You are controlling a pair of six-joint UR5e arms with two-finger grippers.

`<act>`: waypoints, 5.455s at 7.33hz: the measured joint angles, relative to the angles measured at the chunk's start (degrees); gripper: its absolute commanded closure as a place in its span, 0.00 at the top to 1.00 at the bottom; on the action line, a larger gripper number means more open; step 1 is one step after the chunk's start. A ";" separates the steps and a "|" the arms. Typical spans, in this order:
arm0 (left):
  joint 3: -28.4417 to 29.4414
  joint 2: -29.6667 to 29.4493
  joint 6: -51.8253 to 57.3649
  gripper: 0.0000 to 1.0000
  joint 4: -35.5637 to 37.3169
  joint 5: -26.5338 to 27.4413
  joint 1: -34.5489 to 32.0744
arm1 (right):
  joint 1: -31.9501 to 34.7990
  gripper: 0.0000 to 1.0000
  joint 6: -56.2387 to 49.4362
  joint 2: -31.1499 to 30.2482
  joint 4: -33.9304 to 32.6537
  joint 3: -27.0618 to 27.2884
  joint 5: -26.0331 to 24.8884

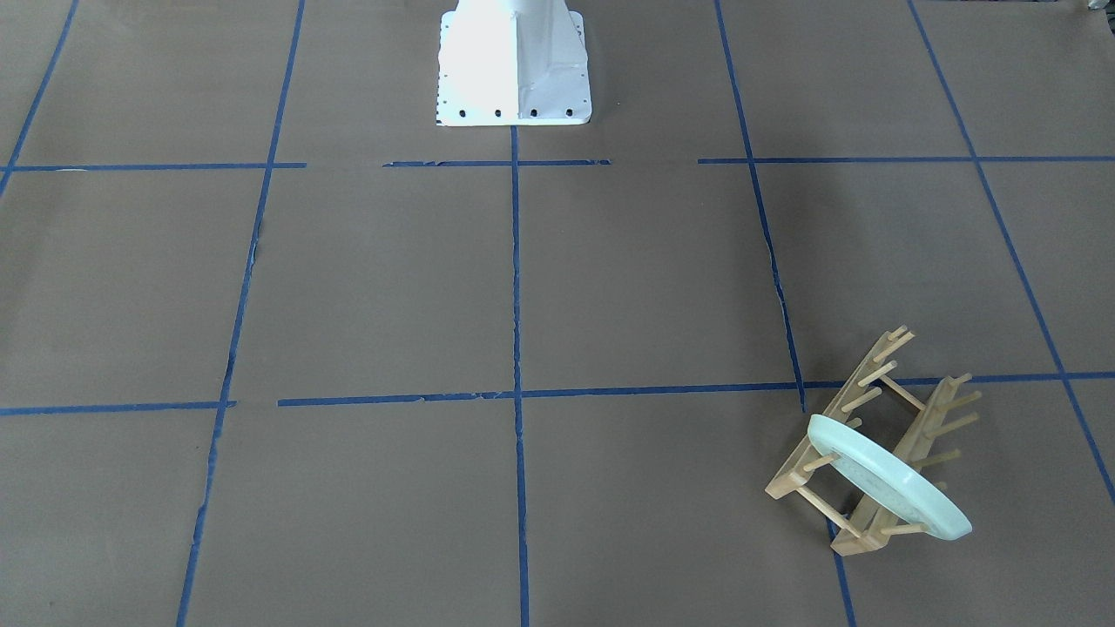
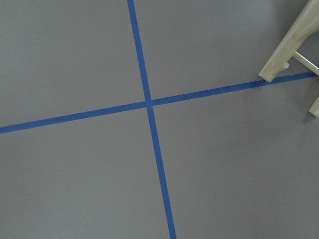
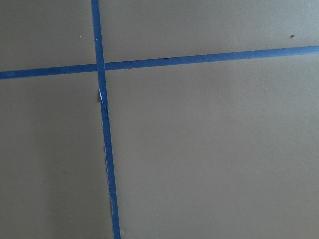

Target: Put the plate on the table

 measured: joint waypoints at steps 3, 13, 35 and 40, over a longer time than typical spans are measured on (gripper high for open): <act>0.83 -8.70 -1.76 1.00 -3.06 1.50 -1.29 | 0.00 1.00 0.00 0.00 0.00 -0.01 0.00; 19.56 -22.76 -111.18 1.00 -71.62 21.86 19.20 | 0.00 1.00 0.00 0.00 0.00 -0.04 0.00; 2.80 -34.66 -118.57 0.00 -31.35 29.50 32.09 | 0.00 1.00 0.00 0.00 0.00 0.03 0.00; 4.85 -43.86 -108.77 0.99 10.74 35.46 52.66 | 0.00 1.00 0.00 0.00 0.00 0.03 0.00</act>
